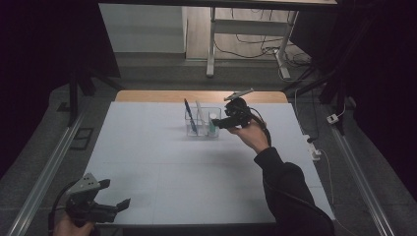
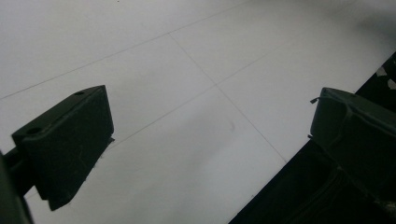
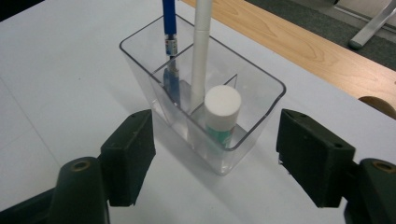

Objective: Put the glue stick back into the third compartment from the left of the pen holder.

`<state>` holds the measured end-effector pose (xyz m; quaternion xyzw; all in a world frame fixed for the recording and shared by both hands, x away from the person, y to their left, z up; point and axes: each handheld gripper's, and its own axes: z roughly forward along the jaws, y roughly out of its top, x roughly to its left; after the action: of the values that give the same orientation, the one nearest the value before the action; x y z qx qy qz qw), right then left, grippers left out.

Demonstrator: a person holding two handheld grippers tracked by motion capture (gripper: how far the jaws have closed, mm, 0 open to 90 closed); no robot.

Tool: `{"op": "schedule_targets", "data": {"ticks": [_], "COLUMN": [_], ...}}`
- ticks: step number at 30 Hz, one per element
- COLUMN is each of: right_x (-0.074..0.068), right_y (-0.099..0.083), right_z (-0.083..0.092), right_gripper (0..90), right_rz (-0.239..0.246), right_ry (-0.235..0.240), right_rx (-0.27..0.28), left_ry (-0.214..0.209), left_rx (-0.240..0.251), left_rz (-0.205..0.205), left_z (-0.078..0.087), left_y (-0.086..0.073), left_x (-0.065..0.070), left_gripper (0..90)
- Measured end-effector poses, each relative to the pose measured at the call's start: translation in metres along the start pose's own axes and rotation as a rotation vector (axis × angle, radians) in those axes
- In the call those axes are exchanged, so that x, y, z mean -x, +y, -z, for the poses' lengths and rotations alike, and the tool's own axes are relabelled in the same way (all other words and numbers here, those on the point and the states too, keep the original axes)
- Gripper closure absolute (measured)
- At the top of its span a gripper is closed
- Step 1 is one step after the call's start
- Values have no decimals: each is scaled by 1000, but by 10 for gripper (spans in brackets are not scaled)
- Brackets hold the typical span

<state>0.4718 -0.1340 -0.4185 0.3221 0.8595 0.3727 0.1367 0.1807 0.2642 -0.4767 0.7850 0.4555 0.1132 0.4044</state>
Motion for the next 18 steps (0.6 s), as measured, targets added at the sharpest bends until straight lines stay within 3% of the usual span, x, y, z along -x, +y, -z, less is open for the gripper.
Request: {"op": "schedule_targets", "data": {"ticks": [18], "right_x": [-15], "right_y": [-20], "right_z": [17], "right_gripper": [88], "right_rz": [9], "right_ry": [41], "right_rx": [40], "left_ry": [-17], "left_rx": [-9], "left_rz": [5], "left_z": [-1], "left_y": [0], "left_x": [-2], "left_gripper": [0]}}
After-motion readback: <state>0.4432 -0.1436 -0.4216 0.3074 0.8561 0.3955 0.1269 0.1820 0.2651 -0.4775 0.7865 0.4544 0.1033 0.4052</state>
